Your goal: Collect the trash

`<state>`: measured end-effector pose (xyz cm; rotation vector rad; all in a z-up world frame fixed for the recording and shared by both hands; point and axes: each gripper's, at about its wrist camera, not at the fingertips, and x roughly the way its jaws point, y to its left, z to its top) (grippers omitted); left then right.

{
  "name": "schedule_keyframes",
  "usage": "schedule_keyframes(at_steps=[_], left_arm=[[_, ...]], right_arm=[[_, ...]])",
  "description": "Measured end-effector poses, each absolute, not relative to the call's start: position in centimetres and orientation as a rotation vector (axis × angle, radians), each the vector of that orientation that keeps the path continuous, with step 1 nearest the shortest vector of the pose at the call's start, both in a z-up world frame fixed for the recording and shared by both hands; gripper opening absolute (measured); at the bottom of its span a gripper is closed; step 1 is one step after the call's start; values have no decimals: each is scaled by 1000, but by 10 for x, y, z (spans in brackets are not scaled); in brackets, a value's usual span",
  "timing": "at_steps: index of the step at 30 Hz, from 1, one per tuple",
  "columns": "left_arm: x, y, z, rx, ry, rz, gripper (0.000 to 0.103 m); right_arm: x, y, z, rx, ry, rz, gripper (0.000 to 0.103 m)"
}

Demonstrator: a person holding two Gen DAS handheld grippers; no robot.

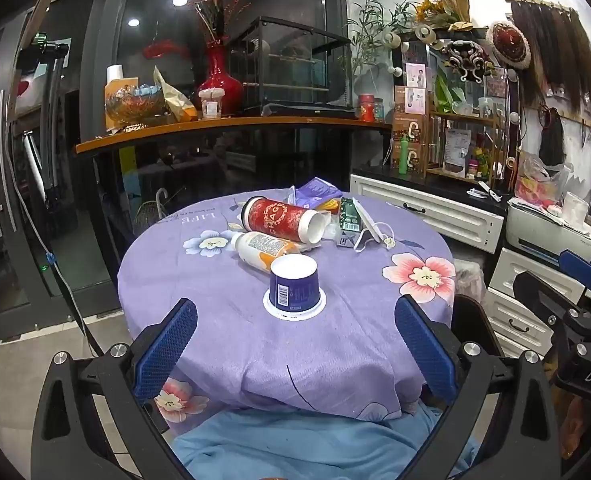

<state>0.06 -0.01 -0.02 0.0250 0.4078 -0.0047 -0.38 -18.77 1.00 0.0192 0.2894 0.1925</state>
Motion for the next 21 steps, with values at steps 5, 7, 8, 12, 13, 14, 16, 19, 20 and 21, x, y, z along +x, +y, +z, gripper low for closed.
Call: schedule_keyframes(at_steps=[5, 7, 8, 12, 13, 14, 16, 19, 20, 21], left_arm=[[1, -2, 1, 37, 403, -6, 98], [2, -4, 1, 40, 402, -9, 98], [2, -5, 2, 41, 401, -10, 98], [2, 2, -5, 27, 406, -8, 98], [2, 2, -5, 27, 406, -8, 98], [3, 2, -6, 27, 407, -8, 98], [4, 2, -6, 28, 406, -10, 98], [6, -1, -6, 33, 407, -11, 98], [2, 2, -5, 29, 406, -5, 98], [2, 2, -5, 30, 407, -5, 98]], right_arm=[[-5, -190, 11, 21, 289, 189, 98], [-6, -190, 11, 20, 286, 186, 98], [-3, -187, 9, 23, 292, 189, 98], [-2, -191, 8, 26, 294, 192, 98], [-2, -191, 8, 25, 295, 191, 98], [-2, -190, 8, 25, 296, 192, 98], [-4, -191, 8, 27, 293, 191, 98], [-1, -190, 5, 31, 294, 189, 98], [-3, -188, 5, 31, 294, 190, 98], [-4, -187, 5, 33, 296, 191, 98]])
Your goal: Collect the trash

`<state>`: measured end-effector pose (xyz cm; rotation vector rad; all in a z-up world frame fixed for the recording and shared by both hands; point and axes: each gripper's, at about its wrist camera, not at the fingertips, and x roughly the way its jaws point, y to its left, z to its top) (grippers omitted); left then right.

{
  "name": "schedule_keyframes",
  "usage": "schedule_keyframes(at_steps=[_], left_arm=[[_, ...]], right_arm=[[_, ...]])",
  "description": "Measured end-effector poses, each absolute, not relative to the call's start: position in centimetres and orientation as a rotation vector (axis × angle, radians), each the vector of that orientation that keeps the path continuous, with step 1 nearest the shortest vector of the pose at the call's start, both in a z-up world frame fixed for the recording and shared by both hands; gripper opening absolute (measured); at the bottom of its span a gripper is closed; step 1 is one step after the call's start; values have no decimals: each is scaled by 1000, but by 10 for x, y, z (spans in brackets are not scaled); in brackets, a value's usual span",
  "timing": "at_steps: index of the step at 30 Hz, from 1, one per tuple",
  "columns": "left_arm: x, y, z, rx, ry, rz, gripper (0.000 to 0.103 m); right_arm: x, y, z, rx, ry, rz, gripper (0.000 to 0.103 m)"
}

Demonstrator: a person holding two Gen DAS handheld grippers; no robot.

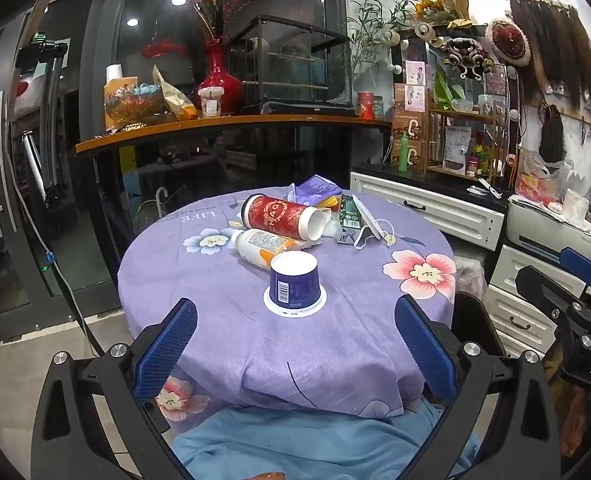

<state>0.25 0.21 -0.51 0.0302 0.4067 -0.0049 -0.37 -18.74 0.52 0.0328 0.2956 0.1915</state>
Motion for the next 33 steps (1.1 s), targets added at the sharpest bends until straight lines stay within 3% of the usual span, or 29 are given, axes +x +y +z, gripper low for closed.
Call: schedule_keyframes(at_steps=[33], left_arm=[[8, 1, -10, 25, 430, -11, 98]], right_arm=[[6, -190, 2, 48, 320, 195, 98]])
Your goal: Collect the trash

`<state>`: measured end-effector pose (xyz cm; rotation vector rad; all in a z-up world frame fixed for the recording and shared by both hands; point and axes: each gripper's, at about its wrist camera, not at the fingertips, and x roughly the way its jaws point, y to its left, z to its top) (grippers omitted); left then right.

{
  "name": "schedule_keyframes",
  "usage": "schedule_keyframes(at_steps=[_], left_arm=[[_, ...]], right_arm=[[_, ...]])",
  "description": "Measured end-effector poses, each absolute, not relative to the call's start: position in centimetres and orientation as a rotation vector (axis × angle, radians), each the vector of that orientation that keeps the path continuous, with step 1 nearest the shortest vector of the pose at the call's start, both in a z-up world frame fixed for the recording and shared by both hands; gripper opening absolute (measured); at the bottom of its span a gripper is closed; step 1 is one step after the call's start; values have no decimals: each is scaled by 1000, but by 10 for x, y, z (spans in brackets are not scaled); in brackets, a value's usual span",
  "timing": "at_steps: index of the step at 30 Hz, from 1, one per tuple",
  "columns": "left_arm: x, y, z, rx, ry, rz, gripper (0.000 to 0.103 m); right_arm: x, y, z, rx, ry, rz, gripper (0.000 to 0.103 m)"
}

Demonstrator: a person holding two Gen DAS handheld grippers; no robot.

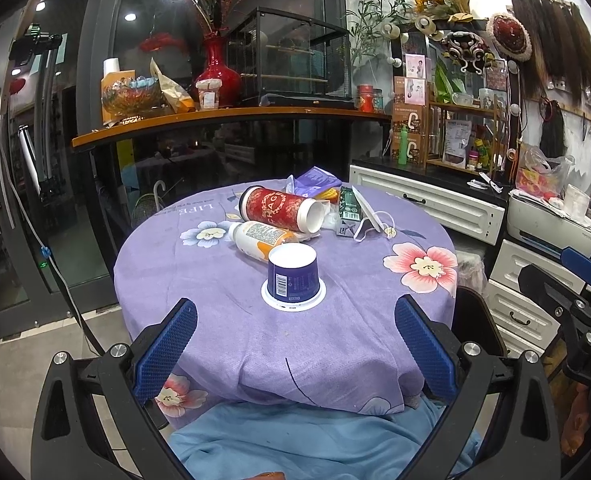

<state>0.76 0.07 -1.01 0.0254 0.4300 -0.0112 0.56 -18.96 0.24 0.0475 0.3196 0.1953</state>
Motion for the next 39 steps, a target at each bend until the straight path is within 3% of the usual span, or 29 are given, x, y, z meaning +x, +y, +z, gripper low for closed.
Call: schedule_keyframes(at_steps=[39], left_arm=[[12, -5, -14, 38, 452, -19, 98]], right_arm=[[11, -189, -2, 62, 343, 197, 98]])
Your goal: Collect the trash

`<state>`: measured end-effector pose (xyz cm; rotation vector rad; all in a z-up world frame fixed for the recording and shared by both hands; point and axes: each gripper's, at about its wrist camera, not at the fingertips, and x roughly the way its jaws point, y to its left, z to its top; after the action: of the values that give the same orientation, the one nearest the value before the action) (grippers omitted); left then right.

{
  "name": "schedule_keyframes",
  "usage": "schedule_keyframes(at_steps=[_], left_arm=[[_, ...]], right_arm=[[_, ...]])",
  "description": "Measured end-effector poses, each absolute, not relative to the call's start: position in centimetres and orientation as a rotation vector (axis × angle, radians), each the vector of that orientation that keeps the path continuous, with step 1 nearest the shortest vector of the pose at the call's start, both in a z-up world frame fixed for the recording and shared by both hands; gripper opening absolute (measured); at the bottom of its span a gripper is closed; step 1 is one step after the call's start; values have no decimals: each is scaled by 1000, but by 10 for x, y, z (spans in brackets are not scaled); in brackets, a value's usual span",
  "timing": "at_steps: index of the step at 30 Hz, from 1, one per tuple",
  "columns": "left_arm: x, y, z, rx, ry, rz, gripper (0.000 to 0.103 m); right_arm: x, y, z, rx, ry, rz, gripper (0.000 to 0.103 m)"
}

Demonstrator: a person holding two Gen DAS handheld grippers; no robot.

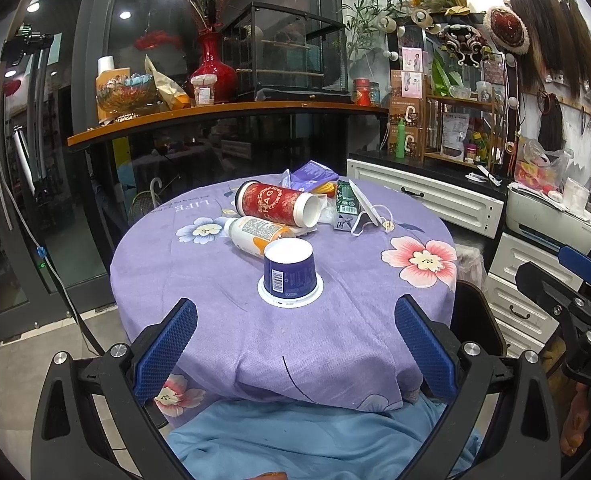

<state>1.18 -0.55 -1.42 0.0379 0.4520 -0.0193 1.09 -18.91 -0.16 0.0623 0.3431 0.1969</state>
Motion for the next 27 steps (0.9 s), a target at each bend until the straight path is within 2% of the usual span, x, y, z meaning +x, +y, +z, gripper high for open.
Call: schedule_keyframes(at_steps=[11, 27], left_arm=[[36, 0, -27, 48, 520, -40, 98], [163, 9, -67, 76, 715, -64, 98]], right_arm=[[33, -189, -14, 65, 407, 200, 98], [146, -180, -61, 85, 633, 276, 98]])
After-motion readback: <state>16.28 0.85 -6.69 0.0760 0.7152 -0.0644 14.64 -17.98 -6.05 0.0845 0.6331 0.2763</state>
